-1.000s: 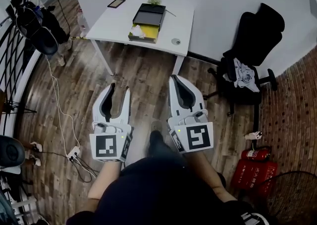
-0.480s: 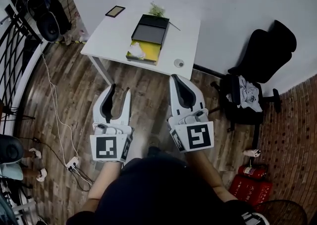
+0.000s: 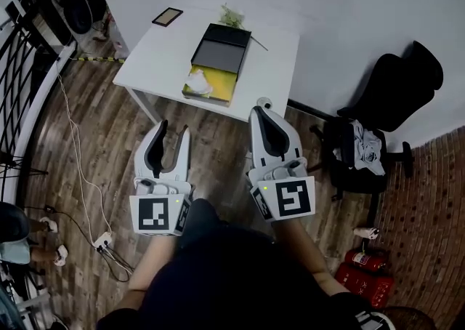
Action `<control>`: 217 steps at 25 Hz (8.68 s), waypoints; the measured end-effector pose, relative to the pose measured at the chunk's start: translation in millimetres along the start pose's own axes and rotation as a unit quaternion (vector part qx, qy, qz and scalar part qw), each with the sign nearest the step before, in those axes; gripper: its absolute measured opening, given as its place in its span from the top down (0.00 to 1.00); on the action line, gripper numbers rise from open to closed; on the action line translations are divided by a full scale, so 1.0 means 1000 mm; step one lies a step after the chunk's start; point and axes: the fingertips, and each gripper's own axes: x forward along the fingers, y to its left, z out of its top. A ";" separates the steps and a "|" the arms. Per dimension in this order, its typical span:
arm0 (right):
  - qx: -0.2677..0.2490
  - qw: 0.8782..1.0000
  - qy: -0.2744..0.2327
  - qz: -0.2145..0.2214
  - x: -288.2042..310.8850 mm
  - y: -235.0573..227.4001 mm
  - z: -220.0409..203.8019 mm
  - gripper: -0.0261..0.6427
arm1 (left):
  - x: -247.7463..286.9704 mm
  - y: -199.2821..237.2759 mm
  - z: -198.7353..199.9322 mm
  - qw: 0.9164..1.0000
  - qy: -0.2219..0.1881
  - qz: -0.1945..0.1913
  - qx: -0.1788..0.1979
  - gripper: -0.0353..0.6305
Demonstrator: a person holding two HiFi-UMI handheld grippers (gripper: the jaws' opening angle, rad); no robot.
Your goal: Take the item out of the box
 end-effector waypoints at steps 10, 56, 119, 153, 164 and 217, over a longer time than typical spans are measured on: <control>0.002 1.000 0.012 -0.006 0.033 -0.015 -0.018 0.94 | 0.038 0.020 -0.010 1.000 -0.010 -0.005 0.001 0.70; 0.028 0.966 0.164 -0.197 0.269 -0.103 -0.179 0.94 | 0.338 0.113 -0.160 0.941 0.159 -0.298 0.005 0.70; 0.030 0.965 0.237 -0.107 0.253 -0.100 -0.239 0.94 | 0.258 0.092 -0.365 0.788 0.469 -0.334 0.219 0.80; 0.000 0.972 0.206 -0.116 0.250 -0.109 -0.207 0.94 | 0.323 0.086 -0.199 0.917 0.251 -0.273 0.149 0.87; -0.016 0.973 0.191 -0.127 0.250 -0.114 -0.193 0.94 | 0.339 0.094 -0.145 0.942 0.173 -0.246 0.151 0.87; -0.042 0.988 0.032 -0.146 0.268 -0.164 -0.045 0.94 | 0.356 0.108 0.020 0.987 -0.052 -0.149 0.037 0.86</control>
